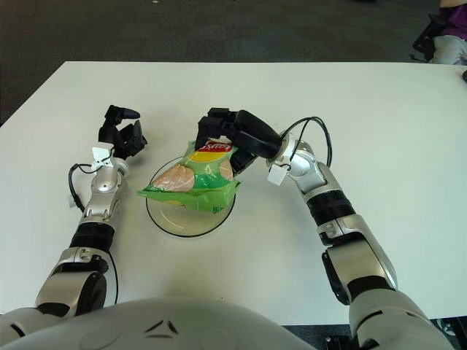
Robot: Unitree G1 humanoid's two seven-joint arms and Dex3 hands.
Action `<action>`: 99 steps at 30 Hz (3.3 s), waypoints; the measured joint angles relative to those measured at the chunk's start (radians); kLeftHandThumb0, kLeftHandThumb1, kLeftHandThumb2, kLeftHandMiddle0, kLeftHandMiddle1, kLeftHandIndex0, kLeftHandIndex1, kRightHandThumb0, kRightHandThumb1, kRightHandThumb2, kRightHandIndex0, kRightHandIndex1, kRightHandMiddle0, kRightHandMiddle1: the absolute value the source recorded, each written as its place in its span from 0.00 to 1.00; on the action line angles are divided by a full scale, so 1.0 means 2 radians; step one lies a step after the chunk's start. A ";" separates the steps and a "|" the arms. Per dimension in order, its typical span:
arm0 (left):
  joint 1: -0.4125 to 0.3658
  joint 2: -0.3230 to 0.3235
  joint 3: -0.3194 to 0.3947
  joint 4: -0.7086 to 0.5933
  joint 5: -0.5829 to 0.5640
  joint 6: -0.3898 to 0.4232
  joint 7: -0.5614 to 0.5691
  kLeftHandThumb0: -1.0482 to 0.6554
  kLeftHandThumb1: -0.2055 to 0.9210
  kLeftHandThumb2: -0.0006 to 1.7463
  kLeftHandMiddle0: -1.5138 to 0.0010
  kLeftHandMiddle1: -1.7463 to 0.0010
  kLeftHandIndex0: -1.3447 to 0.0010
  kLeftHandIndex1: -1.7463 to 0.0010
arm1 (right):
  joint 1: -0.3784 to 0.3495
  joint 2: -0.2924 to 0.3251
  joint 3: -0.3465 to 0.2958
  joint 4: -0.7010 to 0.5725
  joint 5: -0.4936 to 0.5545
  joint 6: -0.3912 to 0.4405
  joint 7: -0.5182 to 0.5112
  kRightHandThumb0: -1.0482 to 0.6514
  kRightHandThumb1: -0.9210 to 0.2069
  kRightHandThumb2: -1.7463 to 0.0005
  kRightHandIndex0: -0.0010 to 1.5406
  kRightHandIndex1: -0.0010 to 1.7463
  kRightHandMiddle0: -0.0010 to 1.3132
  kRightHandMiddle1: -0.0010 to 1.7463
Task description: Put the snack into the plate.
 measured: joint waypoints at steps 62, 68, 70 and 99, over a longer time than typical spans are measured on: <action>-0.004 0.002 -0.001 0.005 0.000 -0.006 0.000 0.40 0.82 0.45 0.42 0.00 0.76 0.00 | -0.026 -0.053 -0.039 -0.011 0.015 0.005 0.102 0.32 0.00 0.81 0.00 0.00 0.04 0.00; -0.004 0.002 -0.002 0.005 0.000 -0.007 0.000 0.40 0.83 0.44 0.42 0.00 0.76 0.00 | -0.021 -0.034 -0.041 -0.030 -0.030 0.019 0.075 0.44 0.00 0.83 0.00 0.00 0.05 0.01; -0.004 0.002 -0.003 0.005 0.000 -0.007 0.000 0.40 0.83 0.44 0.42 0.00 0.76 0.00 | -0.019 -0.030 -0.041 -0.037 -0.039 0.024 0.069 0.47 0.00 0.83 0.00 0.00 0.06 0.01; -0.004 0.000 -0.007 0.000 0.001 -0.008 0.000 0.40 0.83 0.44 0.41 0.00 0.76 0.00 | -0.018 -0.025 -0.046 -0.083 -0.231 0.023 -0.053 0.55 0.00 0.83 0.00 0.00 0.10 0.02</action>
